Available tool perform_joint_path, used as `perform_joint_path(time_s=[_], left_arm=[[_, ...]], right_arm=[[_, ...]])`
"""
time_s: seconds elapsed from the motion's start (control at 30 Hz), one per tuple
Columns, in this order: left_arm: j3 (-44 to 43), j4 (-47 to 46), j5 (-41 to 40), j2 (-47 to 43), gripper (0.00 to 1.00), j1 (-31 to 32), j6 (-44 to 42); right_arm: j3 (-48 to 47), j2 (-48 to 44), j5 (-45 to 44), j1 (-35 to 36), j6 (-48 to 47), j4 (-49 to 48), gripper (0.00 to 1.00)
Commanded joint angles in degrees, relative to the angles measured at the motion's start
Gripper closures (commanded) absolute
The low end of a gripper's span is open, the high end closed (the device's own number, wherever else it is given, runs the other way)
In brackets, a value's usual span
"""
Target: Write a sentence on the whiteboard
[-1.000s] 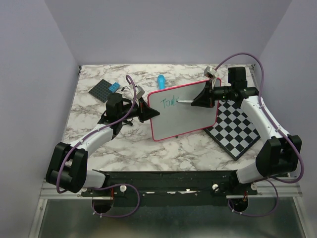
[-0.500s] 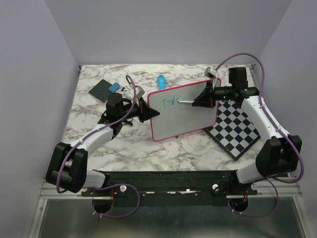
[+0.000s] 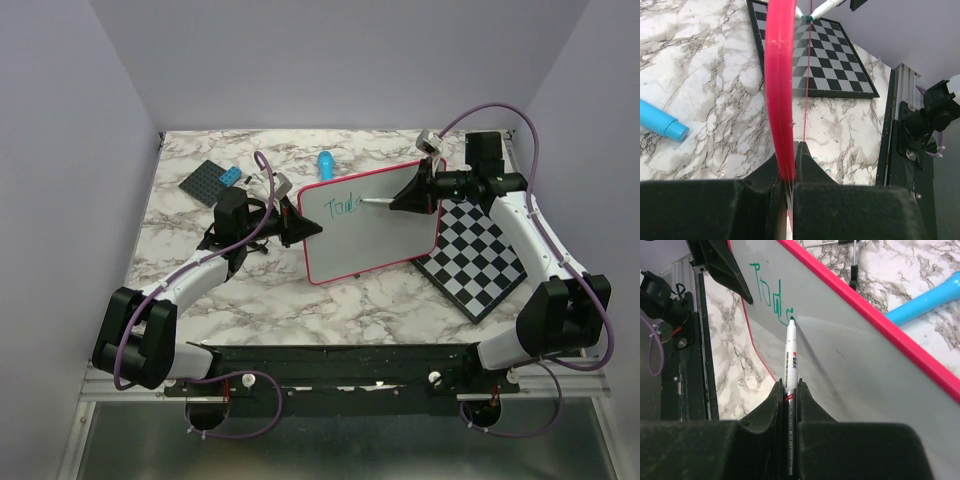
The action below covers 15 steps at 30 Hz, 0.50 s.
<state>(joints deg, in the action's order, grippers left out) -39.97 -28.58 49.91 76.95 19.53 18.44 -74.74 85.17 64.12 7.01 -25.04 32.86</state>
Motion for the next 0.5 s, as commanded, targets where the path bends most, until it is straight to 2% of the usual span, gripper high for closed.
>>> perform_joint_path(time_s=[0.0,0.27,0.47], left_arm=[[-0.03,5.29,-4.21,0.75,1.0,0.16,-6.48],[-0.02,5.37,-4.21,0.84,1.0,0.16,-6.57],[-0.11,5.37,-4.12,0.92,1.0,0.16,-6.57]], right_arm=[[-2.95,-0.09,-1.1,-0.68,0.51,-0.78,1.0],[-3.22,0.88,-0.66,-0.59,1.57,-1.4,0.99],[-0.06,-0.17,-0.92,-0.59,0.34,-1.31,0.99]])
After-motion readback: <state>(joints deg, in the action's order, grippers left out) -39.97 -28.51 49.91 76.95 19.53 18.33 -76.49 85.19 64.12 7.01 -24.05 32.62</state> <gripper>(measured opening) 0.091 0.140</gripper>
